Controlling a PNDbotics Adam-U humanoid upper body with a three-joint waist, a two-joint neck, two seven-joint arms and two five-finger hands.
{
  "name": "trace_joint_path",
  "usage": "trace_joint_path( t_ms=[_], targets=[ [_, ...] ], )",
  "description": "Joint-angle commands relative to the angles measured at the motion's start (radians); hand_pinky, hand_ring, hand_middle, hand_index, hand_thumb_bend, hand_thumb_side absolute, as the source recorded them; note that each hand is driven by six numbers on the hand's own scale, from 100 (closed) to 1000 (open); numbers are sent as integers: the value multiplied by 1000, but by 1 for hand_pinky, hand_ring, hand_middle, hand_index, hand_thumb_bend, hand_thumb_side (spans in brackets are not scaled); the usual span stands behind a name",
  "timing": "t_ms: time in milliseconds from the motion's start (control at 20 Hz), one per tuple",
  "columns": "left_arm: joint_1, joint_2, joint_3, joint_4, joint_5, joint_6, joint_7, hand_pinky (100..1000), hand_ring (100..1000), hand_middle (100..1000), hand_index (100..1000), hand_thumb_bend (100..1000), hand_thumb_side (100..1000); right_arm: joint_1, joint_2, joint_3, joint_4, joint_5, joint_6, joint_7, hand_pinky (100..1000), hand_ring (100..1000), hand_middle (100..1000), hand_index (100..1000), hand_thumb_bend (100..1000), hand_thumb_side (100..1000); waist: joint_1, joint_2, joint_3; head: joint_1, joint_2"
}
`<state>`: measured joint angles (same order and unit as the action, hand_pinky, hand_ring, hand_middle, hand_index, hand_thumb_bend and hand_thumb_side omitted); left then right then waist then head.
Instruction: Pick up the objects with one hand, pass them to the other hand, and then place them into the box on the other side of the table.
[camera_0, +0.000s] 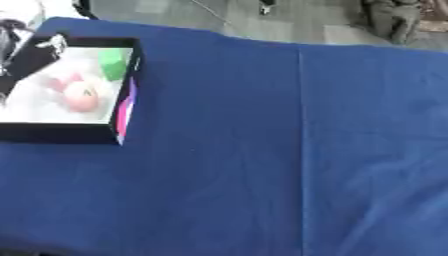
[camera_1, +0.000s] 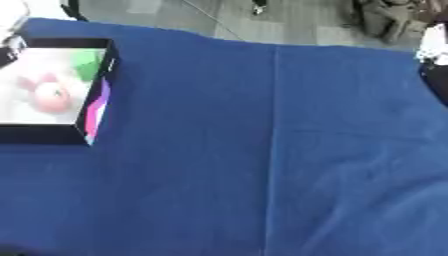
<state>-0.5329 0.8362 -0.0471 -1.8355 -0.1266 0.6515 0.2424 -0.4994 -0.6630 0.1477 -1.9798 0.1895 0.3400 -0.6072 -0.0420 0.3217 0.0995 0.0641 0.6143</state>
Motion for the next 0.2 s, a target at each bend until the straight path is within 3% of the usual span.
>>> trace_joint_path(
  t_ms=[50,200],
  targets=[
    [27,-59,43,-114,335,-274,285,703,742,797,959,183,866,1,-3,-50,-20,-152,-49,51,897,803,761,963,100,690,10,-19,1,-21,5],
    [66,-145,25,-146,518,-497,406,711,754,803,950,256,865,15,22,-75,-20,-282,-89,118,886,770,737,955,100,595,20,-20,4,-36,7]
  ],
)
